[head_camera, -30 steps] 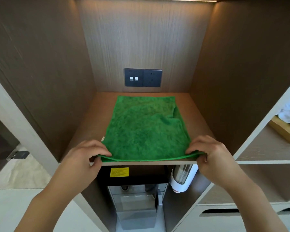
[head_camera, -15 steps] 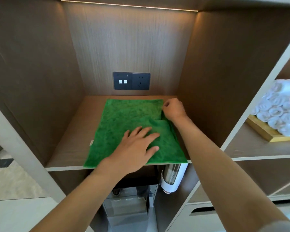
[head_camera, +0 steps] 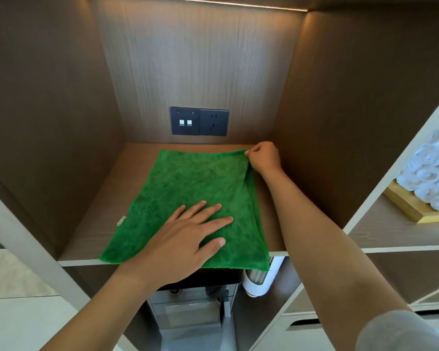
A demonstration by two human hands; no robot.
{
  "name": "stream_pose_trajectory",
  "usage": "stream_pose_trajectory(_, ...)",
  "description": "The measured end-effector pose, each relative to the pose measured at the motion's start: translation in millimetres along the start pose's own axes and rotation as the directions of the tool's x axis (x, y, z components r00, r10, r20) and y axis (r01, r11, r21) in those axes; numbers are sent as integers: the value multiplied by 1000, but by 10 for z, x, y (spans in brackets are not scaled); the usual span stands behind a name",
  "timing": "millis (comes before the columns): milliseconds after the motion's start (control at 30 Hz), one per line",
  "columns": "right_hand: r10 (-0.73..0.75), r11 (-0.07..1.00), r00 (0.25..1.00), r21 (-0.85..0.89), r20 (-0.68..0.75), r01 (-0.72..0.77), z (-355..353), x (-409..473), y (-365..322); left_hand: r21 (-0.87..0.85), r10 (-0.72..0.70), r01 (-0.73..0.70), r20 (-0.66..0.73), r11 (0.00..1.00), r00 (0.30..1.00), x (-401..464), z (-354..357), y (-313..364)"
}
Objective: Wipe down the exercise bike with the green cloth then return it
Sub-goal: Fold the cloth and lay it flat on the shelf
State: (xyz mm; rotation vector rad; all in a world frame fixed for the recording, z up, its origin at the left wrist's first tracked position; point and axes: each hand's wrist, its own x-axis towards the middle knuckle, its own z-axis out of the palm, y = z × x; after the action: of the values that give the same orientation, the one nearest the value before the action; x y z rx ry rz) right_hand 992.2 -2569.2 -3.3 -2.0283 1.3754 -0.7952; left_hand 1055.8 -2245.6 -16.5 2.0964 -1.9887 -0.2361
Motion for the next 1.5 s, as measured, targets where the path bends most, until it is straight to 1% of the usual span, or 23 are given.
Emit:
stream_pose_trajectory(133,-10,998,1000,-67,27,12,56,44,-46,14,3,-3,2,1000,1000,-6,8,-5)
stream_pose_trajectory(233,-24,997,999,-78,-24,22,78,50,-7,20,1,-1,10,1000,1000,-6,4,1)
stream_pose_trajectory(333,-59,991,996,-126,-62,51,82,69,42,14,-2,2,14,1000,1000,-5,-5,13)
stream_pose_trajectory(500,-154,953,988,-269,-24,142,111,14,44,-7,-20,20,17,1000,1000,-9,-18,52)
stream_pose_trajectory(633,-188,932,982,-317,-17,173,75,-58,23,-14,-28,29,16,999,999,-9,-17,77)
stream_pose_trajectory(700,-277,886,960,-394,-30,243,42,-120,-32,-19,-30,30,11,999,1000,-9,-23,83)
stream_pose_trajectory(767,-399,830,916,-435,-29,348,72,-242,-132,-22,-37,37,17,999,999,-15,-29,82)
stream_pose_trajectory(800,-443,818,896,-405,9,409,117,-317,-189,-25,-42,43,20,999,999,-19,-30,89)
stream_pose_trajectory(833,-458,819,885,-348,80,456,182,-403,-241,-31,-50,50,20,998,999,-22,-29,110)
stream_pose_trajectory(867,-439,829,880,-294,182,475,261,-483,-277,-36,-60,60,14,998,998,-22,-21,146)
stream_pose_trajectory(900,-401,832,868,-282,292,478,331,-544,-297,-38,-72,72,7,997,997,-21,-12,188)
stream_pose_trajectory(933,-357,819,853,-311,380,482,375,-569,-298,-36,-84,84,2,996,996,-25,-2,236)
stream_pose_trajectory(967,-323,802,841,-346,434,486,387,-566,-287,-33,-94,95,4,995,996,-35,5,282)
stream_pose_trajectory(1067,-276,775,812,-381,514,504,338,-513,-242,-61,-100,102,38,993,994,-108,-34,359)
stream_pose_trajectory(1100,-278,769,798,-374,534,518,329,-494,-227,-98,-103,106,33,990,994,-114,-105,346)
stream_pose_trajectory(1133,-292,761,785,-364,547,537,323,-491,-215,-142,-114,113,1,983,993,-90,-200,303)
stream_pose_trajectory(1200,-358,763,770,-310,528,568,327,-521,-188,-178,-173,149,-122,973,977,83,-382,66)
stream_pose_trajectory(1267,-465,798,777,-180,424,575,304,-575,-183,-109,-228,210,-198,972,953,312,-500,-321)
stream_pose_trajectory(1300,-500,817,794,-116,346,565,273,-619,-187,-68,-241,232,-186,970,953,403,-514,-511)
stream_pose_trajectory(1400,-537,841,837,-17,103,541,187,-741,-180,11,-319,319,-36,948,947,541,-394,-877)
stream_pose_trajectory(1433,-545,837,836,-12,66,546,158,-775,-154,24,-342,342,-5,939,940,546,-346,-921)
stream_pose_trajectory(1467,-557,829,827,-16,74,559,129,-799,-121,34,-352,352,2,935,936,541,-319,-938)
stream_pose_trajectory(1500,-566,818,814,-36,131,575,101,-813,-83,43,-358,358,0,933,934,532,-306,-949)
